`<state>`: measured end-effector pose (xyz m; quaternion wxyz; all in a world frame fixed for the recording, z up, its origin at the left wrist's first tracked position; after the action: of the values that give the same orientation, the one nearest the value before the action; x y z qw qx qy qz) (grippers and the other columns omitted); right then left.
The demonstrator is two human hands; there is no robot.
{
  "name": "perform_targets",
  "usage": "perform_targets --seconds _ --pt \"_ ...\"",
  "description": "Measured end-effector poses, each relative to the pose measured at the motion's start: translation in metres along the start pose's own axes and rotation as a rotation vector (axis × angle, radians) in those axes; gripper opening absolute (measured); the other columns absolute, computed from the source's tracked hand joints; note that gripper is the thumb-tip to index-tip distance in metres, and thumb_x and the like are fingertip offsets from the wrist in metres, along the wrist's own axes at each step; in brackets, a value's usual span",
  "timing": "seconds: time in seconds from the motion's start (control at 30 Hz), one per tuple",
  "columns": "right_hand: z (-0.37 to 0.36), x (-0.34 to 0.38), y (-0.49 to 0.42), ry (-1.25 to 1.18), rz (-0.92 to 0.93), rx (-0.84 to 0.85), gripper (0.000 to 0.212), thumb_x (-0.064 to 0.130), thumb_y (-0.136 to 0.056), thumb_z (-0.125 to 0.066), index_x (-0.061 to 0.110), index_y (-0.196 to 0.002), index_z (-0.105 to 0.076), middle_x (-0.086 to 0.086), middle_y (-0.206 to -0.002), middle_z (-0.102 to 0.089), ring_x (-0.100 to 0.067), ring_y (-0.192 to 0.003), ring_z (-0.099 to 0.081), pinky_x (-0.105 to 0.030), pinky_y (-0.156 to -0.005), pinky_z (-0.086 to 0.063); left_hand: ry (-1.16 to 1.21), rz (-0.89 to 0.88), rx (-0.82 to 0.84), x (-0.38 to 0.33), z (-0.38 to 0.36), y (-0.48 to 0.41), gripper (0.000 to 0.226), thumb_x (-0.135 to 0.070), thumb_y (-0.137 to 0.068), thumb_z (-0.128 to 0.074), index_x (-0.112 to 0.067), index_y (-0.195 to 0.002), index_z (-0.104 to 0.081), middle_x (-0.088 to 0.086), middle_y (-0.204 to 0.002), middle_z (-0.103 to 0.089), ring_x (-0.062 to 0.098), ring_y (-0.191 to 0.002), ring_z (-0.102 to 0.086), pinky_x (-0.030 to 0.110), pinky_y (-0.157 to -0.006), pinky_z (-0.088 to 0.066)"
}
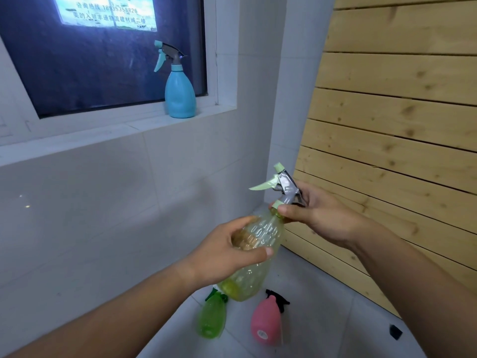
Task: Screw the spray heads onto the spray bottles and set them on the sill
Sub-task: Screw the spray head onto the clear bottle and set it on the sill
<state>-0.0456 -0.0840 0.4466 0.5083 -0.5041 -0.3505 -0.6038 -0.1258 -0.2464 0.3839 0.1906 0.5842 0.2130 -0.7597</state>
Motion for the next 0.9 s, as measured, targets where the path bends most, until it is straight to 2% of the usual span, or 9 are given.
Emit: perform_targets --seconds 0.07,0.13,0.2,0.3,0.37,0.47,0.63,0.77,0.9 --pt "-0.002 -0.001 -0.001 0.139 -0.002 -0.084 0.027 0.026 -0.089 -0.069 0.016 -0.112 -0.06 -0.003 -0.091 -0.063 -0.013 -0.081 -0.062 -0.034 -0.079 -0.055 -0.016 -0.006 -0.008 -0.002 -0.002 0.001 0.047 -0.044 -0.07 -0.087 -0.056 -0.112 -0.069 -0.013 -0.112 -0.078 0.007 -0.104 -0.074 0.019 -0.088 -0.056" --pt "-0.003 -0.003 -0.001 0.18 -0.024 -0.104 0.033 0.038 -0.088 -0.069 0.021 -0.115 -0.059 0.002 -0.098 -0.067 -0.012 -0.086 -0.065 -0.035 -0.081 -0.056 -0.018 -0.013 -0.009 -0.004 -0.002 0.001 0.044 -0.044 -0.071 -0.086 -0.062 -0.106 -0.068 -0.015 -0.111 -0.078 0.005 -0.103 -0.073 0.015 -0.086 -0.056" --pt "0.0 -0.004 -0.001 0.061 -0.048 -0.03 0.039 0.029 -0.089 -0.069 0.019 -0.125 -0.057 -0.005 -0.117 -0.068 -0.02 -0.105 -0.067 -0.042 -0.092 -0.056 -0.015 -0.017 -0.004 -0.005 0.0 0.001 0.045 -0.043 -0.071 -0.087 -0.063 -0.106 -0.068 -0.014 -0.111 -0.078 0.005 -0.102 -0.073 0.014 -0.084 -0.055" --pt "0.002 -0.003 -0.001 -0.056 -0.019 -0.007 0.035 0.009 -0.088 -0.069 0.007 -0.122 -0.059 -0.015 -0.109 -0.068 -0.026 -0.099 -0.067 -0.052 -0.097 -0.053 0.005 -0.022 0.007 -0.005 -0.001 0.0 0.047 -0.042 -0.071 -0.088 -0.06 -0.109 -0.068 -0.011 -0.111 -0.078 0.006 -0.101 -0.074 0.017 -0.085 -0.056" --pt "0.001 -0.007 -0.001 0.064 -0.012 -0.081 0.027 0.024 -0.088 -0.071 0.011 -0.11 -0.064 -0.011 -0.098 -0.067 -0.022 -0.09 -0.066 -0.053 -0.092 -0.055 -0.007 -0.025 0.02 -0.003 -0.004 0.0 0.046 -0.041 -0.072 -0.087 -0.056 -0.112 -0.069 -0.01 -0.107 -0.079 0.005 -0.097 -0.074 0.019 -0.084 -0.057" --pt "-0.001 -0.014 -0.002 0.037 -0.067 -0.045 0.041 0.042 -0.084 -0.07 0.017 -0.116 -0.064 -0.012 -0.113 -0.069 -0.023 -0.101 -0.068 -0.045 -0.09 -0.058 -0.032 -0.024 0.022 -0.003 -0.004 0.001 0.045 -0.042 -0.074 -0.087 -0.059 -0.11 -0.067 -0.015 -0.102 -0.078 0.001 -0.092 -0.073 0.014 -0.08 -0.054" --pt "0.005 -0.01 -0.003 -0.181 0.027 -0.056 0.034 0.004 -0.083 -0.072 0.013 -0.115 -0.065 -0.021 -0.11 -0.073 -0.025 -0.099 -0.073 -0.035 -0.086 -0.059 0.009 -0.038 0.003 -0.007 -0.003 -0.001 0.045 -0.039 -0.074 -0.087 -0.056 -0.112 -0.069 -0.014 -0.109 -0.078 0.004 -0.099 -0.073 0.016 -0.086 -0.056" --pt "0.001 -0.014 -0.005 -0.077 0.058 -0.152 0.031 0.006 -0.084 -0.073 0.007 -0.114 -0.065 -0.023 -0.105 -0.074 -0.035 -0.096 -0.072 -0.04 -0.085 -0.06 0.022 -0.043 -0.019 -0.006 -0.005 0.001 0.041 -0.032 -0.076 -0.085 -0.053 -0.108 -0.071 -0.004 -0.106 -0.078 0.004 -0.092 -0.071 0.019 -0.085 -0.057" --pt "0.004 -0.016 -0.004 -0.234 0.02 -0.16 0.029 0.017 -0.075 -0.078 0.003 -0.099 -0.069 -0.012 -0.09 -0.077 -0.03 -0.091 -0.073 -0.036 -0.082 -0.06 0.116 0.028 0.063 -0.005 -0.008 0.001 0.047 -0.033 -0.081 -0.083 -0.034 -0.126 -0.07 -0.001 -0.116 -0.078 0.015 -0.108 -0.073 0.033 -0.097 -0.058"
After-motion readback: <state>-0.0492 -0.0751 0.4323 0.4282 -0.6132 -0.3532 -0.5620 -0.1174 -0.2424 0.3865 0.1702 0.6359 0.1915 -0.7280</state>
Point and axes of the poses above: each hand's wrist, its own y-axis away from the middle knuckle, its own z-axis out of the back of the hand, x = y × z, the point moved 5 cm from there along -y, towards the middle knuckle
